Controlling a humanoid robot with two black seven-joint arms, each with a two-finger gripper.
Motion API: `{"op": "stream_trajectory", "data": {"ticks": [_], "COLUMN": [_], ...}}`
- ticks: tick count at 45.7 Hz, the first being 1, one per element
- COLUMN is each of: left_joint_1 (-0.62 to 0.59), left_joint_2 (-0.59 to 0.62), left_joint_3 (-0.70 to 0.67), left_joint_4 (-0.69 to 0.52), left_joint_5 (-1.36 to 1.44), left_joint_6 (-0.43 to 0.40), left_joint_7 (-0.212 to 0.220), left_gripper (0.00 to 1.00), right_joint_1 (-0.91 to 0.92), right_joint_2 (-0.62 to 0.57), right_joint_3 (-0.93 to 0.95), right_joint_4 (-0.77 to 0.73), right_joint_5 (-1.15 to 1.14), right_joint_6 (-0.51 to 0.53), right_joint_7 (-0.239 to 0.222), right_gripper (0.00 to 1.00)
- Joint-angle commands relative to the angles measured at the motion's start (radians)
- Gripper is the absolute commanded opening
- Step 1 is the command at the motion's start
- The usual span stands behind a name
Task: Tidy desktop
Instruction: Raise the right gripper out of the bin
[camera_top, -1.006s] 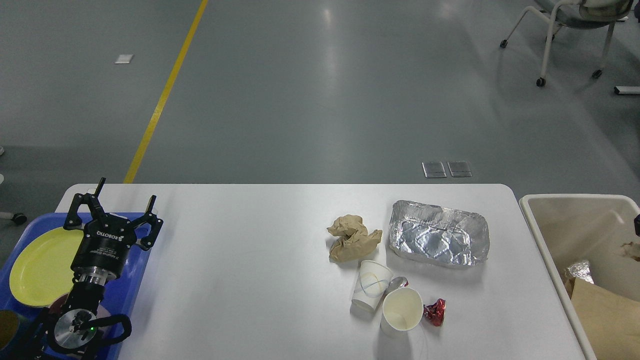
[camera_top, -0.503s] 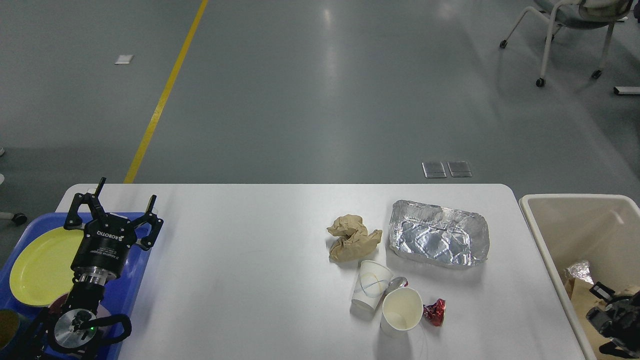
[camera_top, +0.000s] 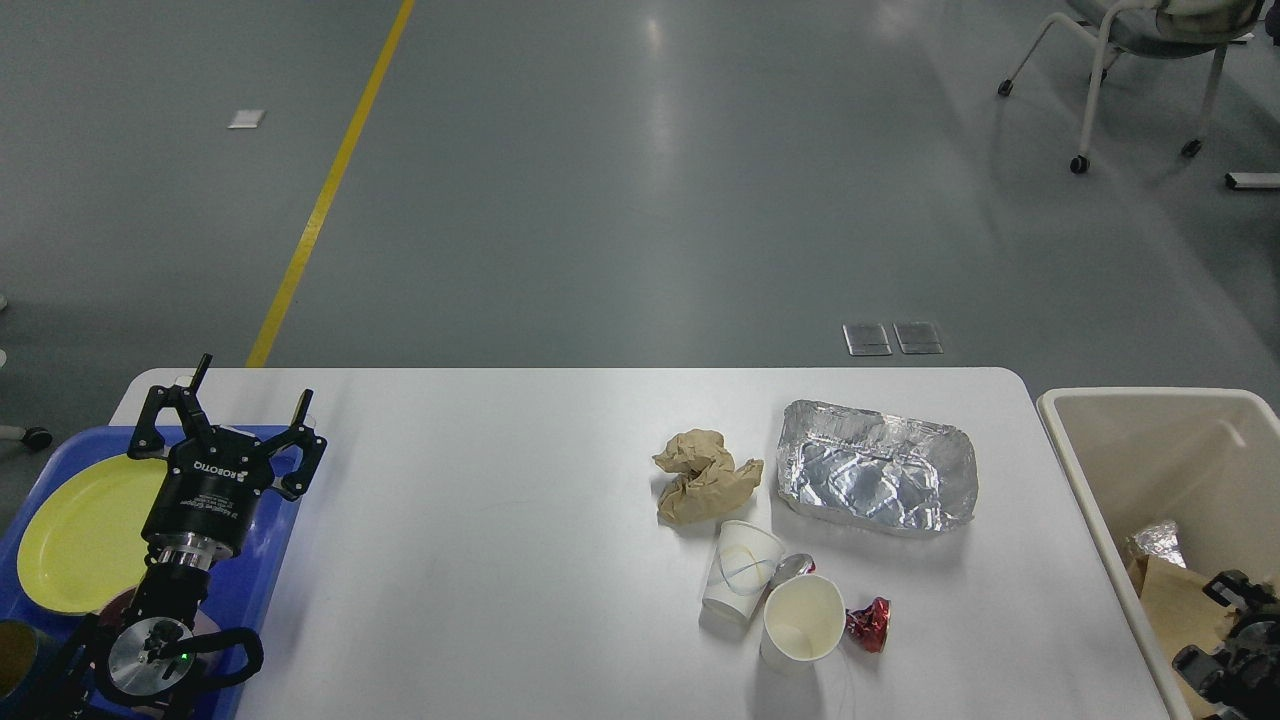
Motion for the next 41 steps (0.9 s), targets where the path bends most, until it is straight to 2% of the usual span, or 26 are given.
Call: {"op": "stream_trajectory", "data": {"ticks": [1,14,19,23,29,37,41], "left_joint_1": [0.001,-0.001,-0.001,-0.001,-0.001,-0.001,-0.001], "left_joint_2": [0.0,0.0,0.0,0.0,0.0,0.0,0.0], "left_joint_3": [0.0,0.0,0.0,0.0,0.0,0.0,0.0], "left_joint_4": [0.0,0.0,0.0,0.0,0.0,0.0,0.0], "left_joint_5": [0.0,0.0,0.0,0.0,0.0,0.0,0.0], "left_joint_6": [0.0,0.0,0.0,0.0,0.0,0.0,0.0], "left_joint_7": [0.0,0.0,0.0,0.0,0.0,0.0,0.002], "left_gripper": [0.96,0.96,0.96,0.96,0.96,0.96,0.96], "right_joint_1": [-0.002,0.019,0.058,0.125,0.294,0.579,0.743], "right_joint_2": [0.001,-0.001,-0.01,-0.032,-0.099,-0.142,-0.144], "right_joint_3": [-0.002,0.0,0.0,-0.01,-0.078,-0.305,-0.41], "right_joint_4": [0.001,0.013,0.018,0.056,0.188,0.409,0.524], "right_joint_5": [0.0,0.0,-0.002,-0.008,-0.017,-0.031,-0.031], "right_joint_6": [-0.003,0.002,0.043,0.112,0.273,0.466,0.528], "right_joint_7": [0.002,0.002,0.0,0.0,-0.004,-0.004,-0.006], "right_gripper": [1.0,1.0,1.0,1.0,1.0,1.0,1.0]}}
